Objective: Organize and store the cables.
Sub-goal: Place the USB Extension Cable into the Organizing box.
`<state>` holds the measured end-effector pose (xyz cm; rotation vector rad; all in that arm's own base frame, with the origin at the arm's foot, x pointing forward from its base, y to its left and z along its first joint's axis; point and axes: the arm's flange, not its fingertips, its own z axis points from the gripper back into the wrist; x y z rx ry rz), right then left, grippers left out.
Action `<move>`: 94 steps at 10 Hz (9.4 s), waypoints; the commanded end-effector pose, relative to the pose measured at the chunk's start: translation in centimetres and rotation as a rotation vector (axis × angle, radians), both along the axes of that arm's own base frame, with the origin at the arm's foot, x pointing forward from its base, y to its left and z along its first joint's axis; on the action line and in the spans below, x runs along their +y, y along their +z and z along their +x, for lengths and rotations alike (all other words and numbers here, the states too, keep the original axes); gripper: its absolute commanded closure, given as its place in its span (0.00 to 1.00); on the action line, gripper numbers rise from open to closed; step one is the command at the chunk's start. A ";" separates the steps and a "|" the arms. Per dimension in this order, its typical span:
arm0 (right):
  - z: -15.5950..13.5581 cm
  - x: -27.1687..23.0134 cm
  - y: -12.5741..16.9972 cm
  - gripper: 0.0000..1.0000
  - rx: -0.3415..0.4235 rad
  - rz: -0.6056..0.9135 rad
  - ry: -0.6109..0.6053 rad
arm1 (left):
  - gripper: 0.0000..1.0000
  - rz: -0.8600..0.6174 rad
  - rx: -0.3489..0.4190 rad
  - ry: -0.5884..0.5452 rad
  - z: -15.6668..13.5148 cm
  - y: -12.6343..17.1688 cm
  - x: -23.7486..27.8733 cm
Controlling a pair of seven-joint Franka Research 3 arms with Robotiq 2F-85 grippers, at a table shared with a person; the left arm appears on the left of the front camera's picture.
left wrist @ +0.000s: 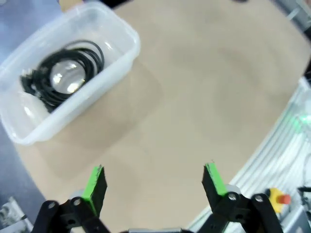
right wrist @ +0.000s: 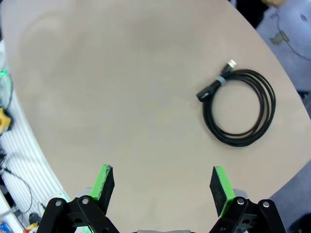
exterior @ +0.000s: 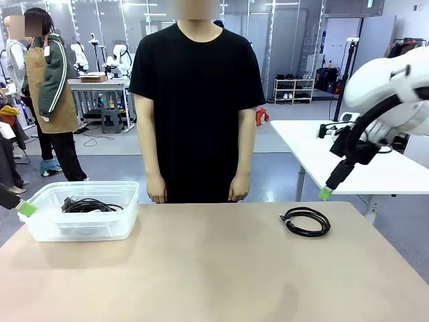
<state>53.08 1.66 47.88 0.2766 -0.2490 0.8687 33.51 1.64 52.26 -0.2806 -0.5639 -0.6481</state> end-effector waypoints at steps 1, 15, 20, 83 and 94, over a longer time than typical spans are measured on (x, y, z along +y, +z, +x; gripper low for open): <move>0.2 0.6 -0.5 0.00 0.001 -0.122 -0.093 | 0.00 0.003 0.014 -0.015 0.1 -0.8 -1.5; 12.9 9.1 -12.1 0.00 0.157 -0.170 -0.647 | 0.00 0.000 0.000 0.000 0.0 0.0 0.0; 12.9 9.2 -15.2 0.00 0.142 -0.193 -0.771 | 0.00 0.000 0.000 0.000 0.0 0.0 0.0; -5.8 38.0 -10.9 0.00 0.073 -0.080 -0.658 | 0.00 0.000 0.000 0.000 0.0 0.0 0.0; -15.3 13.5 -6.1 0.00 -0.142 0.040 -0.216 | 0.00 0.052 0.235 -0.047 0.7 1.8 -15.4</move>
